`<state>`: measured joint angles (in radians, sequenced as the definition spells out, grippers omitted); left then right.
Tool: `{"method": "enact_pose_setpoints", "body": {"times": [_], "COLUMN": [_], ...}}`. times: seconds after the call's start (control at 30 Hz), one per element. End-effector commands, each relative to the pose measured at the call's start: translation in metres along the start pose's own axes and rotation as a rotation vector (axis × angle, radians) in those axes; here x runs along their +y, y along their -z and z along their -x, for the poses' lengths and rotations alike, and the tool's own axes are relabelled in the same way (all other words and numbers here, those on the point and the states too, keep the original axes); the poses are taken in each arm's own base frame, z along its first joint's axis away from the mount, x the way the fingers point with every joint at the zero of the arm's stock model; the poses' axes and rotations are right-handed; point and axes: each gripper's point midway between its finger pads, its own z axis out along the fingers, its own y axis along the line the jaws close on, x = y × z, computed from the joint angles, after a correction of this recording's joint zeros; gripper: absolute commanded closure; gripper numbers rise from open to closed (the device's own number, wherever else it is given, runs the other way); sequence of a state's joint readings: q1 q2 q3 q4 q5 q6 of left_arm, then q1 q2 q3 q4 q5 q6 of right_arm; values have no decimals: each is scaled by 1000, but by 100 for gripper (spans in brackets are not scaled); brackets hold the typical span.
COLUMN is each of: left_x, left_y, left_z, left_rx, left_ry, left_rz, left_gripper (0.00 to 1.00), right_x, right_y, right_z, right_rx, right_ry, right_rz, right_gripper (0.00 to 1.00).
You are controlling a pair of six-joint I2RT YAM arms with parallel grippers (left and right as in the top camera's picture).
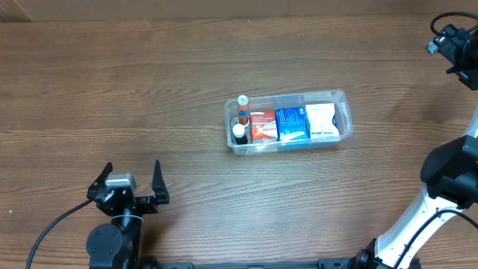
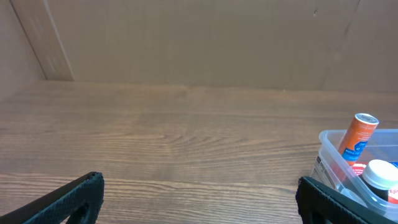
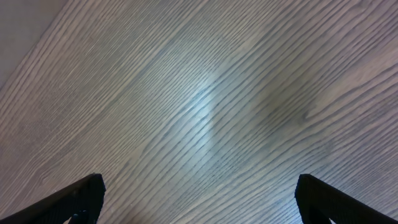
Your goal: Pack container
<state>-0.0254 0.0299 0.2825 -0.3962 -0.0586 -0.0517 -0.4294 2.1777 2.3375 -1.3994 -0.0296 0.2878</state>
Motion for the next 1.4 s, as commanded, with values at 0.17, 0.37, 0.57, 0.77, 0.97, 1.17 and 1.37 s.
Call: {"method": "enact_pose_setpoints", "body": {"times": [0.17, 0.37, 0.57, 0.77, 0.97, 1.17, 1.37], "left_x": [1, 1, 1, 1, 1, 1, 1], "left_y": [-14, -20, -20, -20, -20, -20, -20], "left_z": [-48, -63, -63, -64, -64, -64, -64], "left_rx": [84, 96, 97, 97, 97, 97, 97], "left_ry": [4, 3, 3, 3, 3, 3, 3], "left_rz": [-3, -2, -2, -2, -2, -2, -2], "left_gripper": [0, 0, 0, 0, 0, 0, 0], "right_x": [5, 5, 5, 5, 5, 5, 12], "right_y": [21, 21, 21, 21, 21, 21, 24], "right_z": [7, 7, 7, 7, 7, 7, 5], "right_rx": [-50, -50, -50, -50, -50, -50, -44], "right_ry": [0, 0, 0, 0, 0, 1, 18], "right_rz": [22, 22, 22, 22, 22, 22, 58], "right_gripper": [0, 0, 0, 0, 0, 0, 0]}}
